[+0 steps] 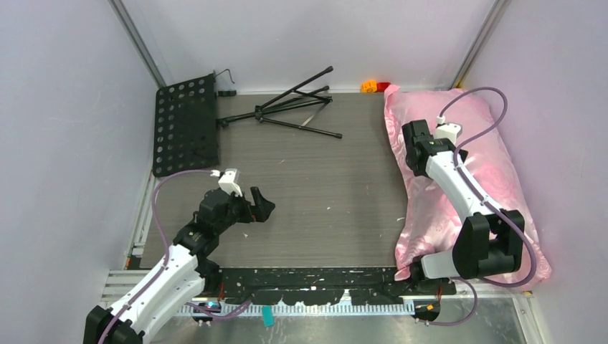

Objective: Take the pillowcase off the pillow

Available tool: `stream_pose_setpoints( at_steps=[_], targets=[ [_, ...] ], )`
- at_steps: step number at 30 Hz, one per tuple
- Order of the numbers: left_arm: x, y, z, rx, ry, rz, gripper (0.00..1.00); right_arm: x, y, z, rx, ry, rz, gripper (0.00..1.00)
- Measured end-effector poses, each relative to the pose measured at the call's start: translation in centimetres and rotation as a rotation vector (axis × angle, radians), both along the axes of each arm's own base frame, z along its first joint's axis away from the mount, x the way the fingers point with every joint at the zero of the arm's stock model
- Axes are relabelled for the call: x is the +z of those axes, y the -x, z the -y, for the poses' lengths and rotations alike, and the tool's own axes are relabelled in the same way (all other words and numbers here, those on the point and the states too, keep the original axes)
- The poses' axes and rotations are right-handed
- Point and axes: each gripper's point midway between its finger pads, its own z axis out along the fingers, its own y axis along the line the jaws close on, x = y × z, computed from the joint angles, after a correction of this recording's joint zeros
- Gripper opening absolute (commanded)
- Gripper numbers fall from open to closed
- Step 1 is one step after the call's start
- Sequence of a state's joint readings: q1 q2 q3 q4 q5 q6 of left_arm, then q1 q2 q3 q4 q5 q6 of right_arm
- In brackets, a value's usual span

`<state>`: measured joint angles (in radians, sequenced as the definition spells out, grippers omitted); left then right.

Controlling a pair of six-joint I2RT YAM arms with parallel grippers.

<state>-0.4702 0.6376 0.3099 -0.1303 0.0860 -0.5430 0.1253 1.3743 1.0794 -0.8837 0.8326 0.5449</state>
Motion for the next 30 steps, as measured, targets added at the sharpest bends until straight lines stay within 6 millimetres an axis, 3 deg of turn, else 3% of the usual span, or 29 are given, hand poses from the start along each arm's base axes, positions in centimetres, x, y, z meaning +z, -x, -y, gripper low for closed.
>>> stream_pose_setpoints(
  at_steps=[2, 3, 4, 6, 11, 15, 19, 23, 26, 27, 30],
  targets=[
    [0.2, 0.0, -0.1, 0.004, 0.004, 0.015, 1.00, -0.1, 0.0, 0.2, -0.021, 0.014, 0.006, 0.51],
    [0.3, -0.1, -0.1, 0.004, 0.006, 0.020, 1.00, -0.2, 0.2, 0.3, -0.031, 0.016, 0.012, 0.22],
    [0.5, -0.1, 0.0, 0.003, 0.010, 0.028, 0.99, -0.2, 0.3, 0.3, -0.038, 0.014, 0.023, 0.03],
    [0.8, -0.1, 0.0, 0.003, 0.014, 0.037, 0.99, 0.1, 0.4, 0.2, -0.033, 0.000, 0.050, 0.00],
    [1.1, -0.1, 0.0, 0.002, 0.019, 0.050, 0.98, 3.5, 0.4, -1.2, 0.013, -0.119, 0.210, 0.00],
    [1.2, -0.1, 0.0, 0.001, 0.019, 0.052, 0.97, 7.0, -1.1, -4.4, 0.116, -0.315, 0.319, 0.00],
    [1.2, -0.1, -0.1, -0.001, 0.018, 0.060, 0.97, 11.8, -4.0, -11.1, 0.281, -0.555, 0.444, 0.00],
    [1.5, 0.1, -0.2, -0.003, 0.023, 0.085, 0.97, 16.2, -5.4, -20.2, 0.502, -0.734, 0.520, 0.00],
    [1.9, 0.3, -0.3, -0.004, 0.029, 0.102, 0.97, 19.0, -5.8, -23.4, 0.566, -0.840, 0.600, 0.01],
    [2.0, 0.3, -0.3, -0.004, 0.030, 0.105, 0.97, 19.9, -6.0, -23.8, 0.567, -0.863, 0.638, 0.10],
    [2.3, 0.7, -0.6, 0.004, 0.035, 0.099, 0.97, 21.3, -6.1, -23.5, 0.553, -0.889, 0.729, 0.75]
  ],
)
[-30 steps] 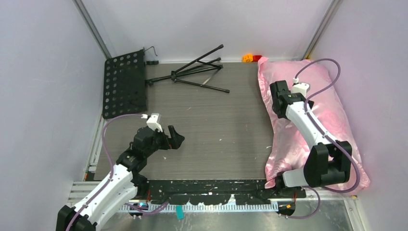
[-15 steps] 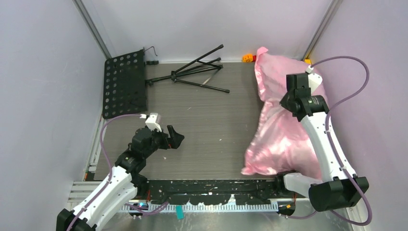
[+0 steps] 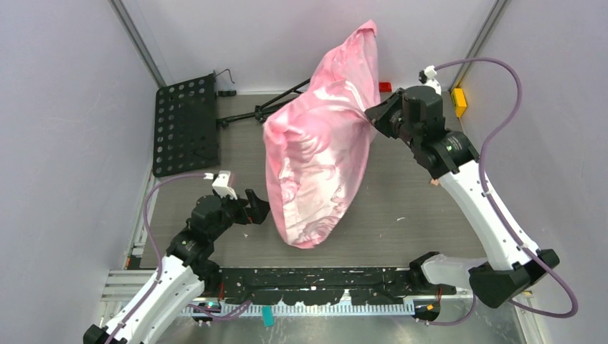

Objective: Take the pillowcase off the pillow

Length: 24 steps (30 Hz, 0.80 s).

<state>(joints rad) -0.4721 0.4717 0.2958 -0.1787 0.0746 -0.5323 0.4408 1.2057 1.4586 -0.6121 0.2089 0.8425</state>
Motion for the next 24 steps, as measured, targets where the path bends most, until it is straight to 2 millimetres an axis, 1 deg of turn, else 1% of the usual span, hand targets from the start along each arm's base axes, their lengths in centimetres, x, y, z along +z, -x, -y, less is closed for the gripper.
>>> stream_pose_setpoints(
  at_steps=[1, 2, 4, 6, 9, 10, 13, 16, 19, 22, 24],
  targets=[
    [0.3, 0.1, -0.1, 0.007, 0.005, -0.005, 0.98, 0.2, 0.1, 0.4, -0.023, -0.016, 0.021, 0.84],
    [0.6, 0.3, -0.2, 0.013, 0.009, -0.007, 0.98, 0.4, 0.5, 1.2, -0.051, -0.023, 0.047, 0.87],
    [1.9, 0.4, -0.4, 0.026, 0.023, -0.002, 0.98, -0.5, 2.1, 3.4, -0.122, -0.019, 0.066, 0.88],
    [3.1, 0.5, -0.7, 0.042, 0.031, 0.008, 0.98, -2.4, 4.0, 5.7, -0.191, 0.008, 0.060, 0.88],
    [4.9, 0.6, -0.8, 0.049, 0.050, 0.033, 0.99, -6.3, 6.2, 8.3, -0.260, 0.077, 0.008, 0.88],
    [5.0, 0.6, -0.8, 0.049, 0.051, 0.034, 0.99, -7.5, 6.9, 8.9, -0.273, 0.104, -0.014, 0.88],
    [5.1, 0.5, -0.8, 0.051, 0.046, 0.017, 0.99, -9.6, 8.6, 10.6, -0.297, 0.192, -0.066, 0.88],
    [4.4, 0.3, -0.5, 0.054, 0.040, -0.029, 0.99, -9.5, 9.8, 11.9, -0.304, 0.259, -0.074, 0.88],
    [3.5, 0.1, 0.0, 0.048, 0.040, -0.084, 0.98, -8.5, 10.4, 12.3, -0.286, 0.308, -0.074, 0.88],
    [2.9, 0.0, 0.6, 0.043, 0.052, -0.142, 0.98, -6.9, 10.3, 11.8, -0.235, 0.338, -0.079, 0.89],
    [2.9, -0.2, 1.2, 0.033, 0.068, -0.176, 0.98, -7.0, 9.7, 10.8, -0.187, 0.353, -0.106, 0.89]
  ],
)
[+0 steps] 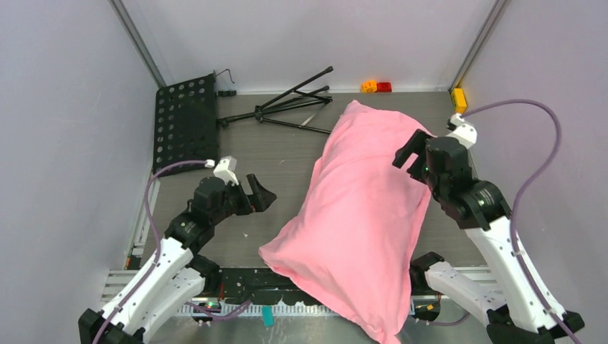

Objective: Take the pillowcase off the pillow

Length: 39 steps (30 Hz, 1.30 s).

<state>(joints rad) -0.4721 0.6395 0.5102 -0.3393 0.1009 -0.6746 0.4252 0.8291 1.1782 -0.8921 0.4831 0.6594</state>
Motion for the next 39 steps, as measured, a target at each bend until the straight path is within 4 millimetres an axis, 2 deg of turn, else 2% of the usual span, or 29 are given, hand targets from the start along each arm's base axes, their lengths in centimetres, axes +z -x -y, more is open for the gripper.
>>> stream_pose_setpoints(
  at_steps=[4, 7, 9, 11, 15, 20, 23, 25, 28, 31, 33, 36, 39],
  targets=[
    [-0.3, -0.2, 1.9, -0.057, 0.056, -0.068, 0.98, -3.7, -0.9, -1.9, 0.075, 0.017, -0.135, 0.89],
    [-0.6, 0.3, 3.4, -0.117, 0.107, -0.122, 0.97, -8.7, -0.4, -2.7, 0.111, 0.036, -0.270, 0.89],
    [-0.2, 0.7, 4.5, -0.171, 0.152, -0.140, 0.96, -11.2, 0.4, -2.8, 0.120, 0.039, -0.338, 0.89],
    [0.3, 1.1, 5.3, -0.220, 0.186, -0.148, 0.95, -12.0, 0.7, -2.9, 0.122, 0.033, -0.360, 0.88],
    [1.0, 2.5, 6.6, -0.326, 0.235, -0.170, 0.95, -12.6, 0.2, -4.2, 0.145, -0.030, -0.349, 0.87],
    [2.2, 3.6, 6.8, -0.381, 0.247, -0.174, 0.95, -14.2, -1.5, -8.0, 0.211, -0.200, -0.347, 0.86],
    [3.5, 3.6, 5.6, -0.340, 0.187, -0.134, 0.95, -14.5, -3.8, -10.8, 0.240, -0.319, -0.339, 0.84],
    [5.3, 3.4, 4.4, -0.299, 0.134, -0.070, 0.95, -14.4, -5.4, -12.6, 0.254, -0.384, -0.336, 0.84],
    [8.9, 3.3, 2.9, -0.257, 0.085, 0.054, 0.94, -13.5, -8.8, -15.7, 0.288, -0.468, -0.340, 0.84],
    [10.8, 3.5, 2.0, -0.246, 0.057, 0.124, 0.94, -12.2, -11.7, -19.2, 0.354, -0.531, -0.331, 0.84],
    [10.2, 3.4, 1.8, -0.241, 0.035, 0.109, 0.95, -11.3, -12.3, -20.7, 0.398, -0.558, -0.323, 0.85],
    [7.3, 2.7, 1.5, -0.220, -0.028, 0.023, 0.98, -10.4, -11.9, -21.6, 0.448, -0.547, -0.302, 0.86],
    [4.2, 1.9, 0.7, -0.163, -0.100, -0.067, 1.00, -9.7, -11.7, -20.0, 0.435, -0.452, -0.261, 0.89]
  ],
)
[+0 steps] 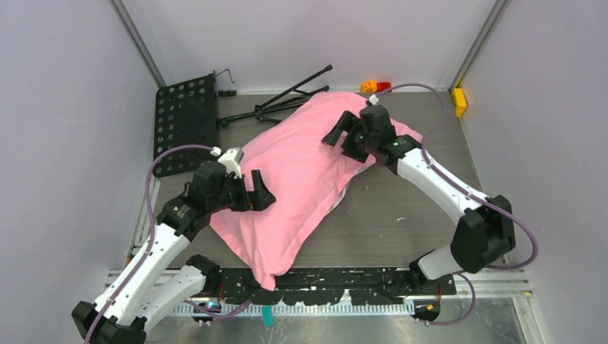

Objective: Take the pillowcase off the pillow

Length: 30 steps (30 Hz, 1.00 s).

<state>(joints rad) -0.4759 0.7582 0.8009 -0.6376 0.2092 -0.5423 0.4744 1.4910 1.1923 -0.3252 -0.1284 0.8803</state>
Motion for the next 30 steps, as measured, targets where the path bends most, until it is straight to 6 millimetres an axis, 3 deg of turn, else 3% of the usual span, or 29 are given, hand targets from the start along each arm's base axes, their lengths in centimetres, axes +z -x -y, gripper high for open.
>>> stream_pose_setpoints(
  at_steps=[3, 9, 11, 13, 20, 22, 25, 28, 30],
  targets=[
    [-1.8, -0.7, -0.9, 0.066, -0.056, -0.040, 1.00, 1.5, -0.3, 3.9, -0.091, 0.140, 0.092, 0.90],
    [-2.1, -1.9, -2.8, 0.200, -0.092, -0.014, 1.00, 5.9, -0.8, 14.2, -0.348, 0.313, 0.222, 0.91],
    [-1.9, -2.1, -3.7, 0.255, -0.102, 0.005, 1.00, 6.1, -1.1, 17.1, -0.420, 0.346, 0.222, 0.91],
    [-1.7, -2.2, -4.6, 0.303, -0.109, 0.029, 1.00, 5.1, -1.7, 18.3, -0.436, 0.368, 0.193, 0.90],
    [-3.2, -2.0, -5.5, 0.366, -0.122, -0.003, 0.99, -3.5, -2.9, 14.1, -0.169, 0.356, -0.028, 0.86],
    [-3.9, -2.0, -5.3, 0.367, -0.118, -0.023, 0.90, -5.0, -1.9, 13.4, -0.118, 0.343, -0.063, 0.80],
    [-4.7, -2.0, -4.8, 0.367, -0.090, -0.039, 0.65, -5.2, -0.4, 13.4, -0.081, 0.334, -0.057, 0.53],
    [-5.1, -2.2, -4.3, 0.371, -0.048, -0.039, 0.36, -4.3, 0.6, 13.2, -0.041, 0.330, -0.024, 0.09],
    [-5.1, -2.4, -3.9, 0.368, -0.019, -0.030, 0.18, -3.7, 1.1, 13.1, -0.025, 0.326, -0.005, 0.01]
  ],
)
